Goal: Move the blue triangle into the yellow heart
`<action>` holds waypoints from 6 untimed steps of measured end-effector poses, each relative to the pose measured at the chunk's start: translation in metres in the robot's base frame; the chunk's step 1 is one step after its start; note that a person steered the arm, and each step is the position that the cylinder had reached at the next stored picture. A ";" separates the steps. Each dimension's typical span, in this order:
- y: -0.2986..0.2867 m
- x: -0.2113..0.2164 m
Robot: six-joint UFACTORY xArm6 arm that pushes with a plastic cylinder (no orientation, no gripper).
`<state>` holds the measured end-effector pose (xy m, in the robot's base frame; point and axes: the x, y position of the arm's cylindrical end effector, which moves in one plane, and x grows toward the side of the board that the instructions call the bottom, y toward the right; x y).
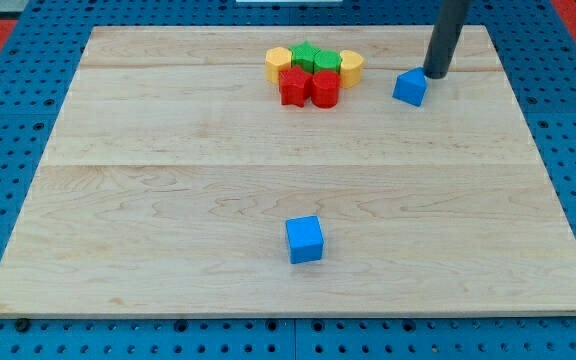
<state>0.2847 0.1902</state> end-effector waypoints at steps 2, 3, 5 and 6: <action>-0.008 0.052; -0.043 0.031; -0.085 -0.012; -0.088 -0.022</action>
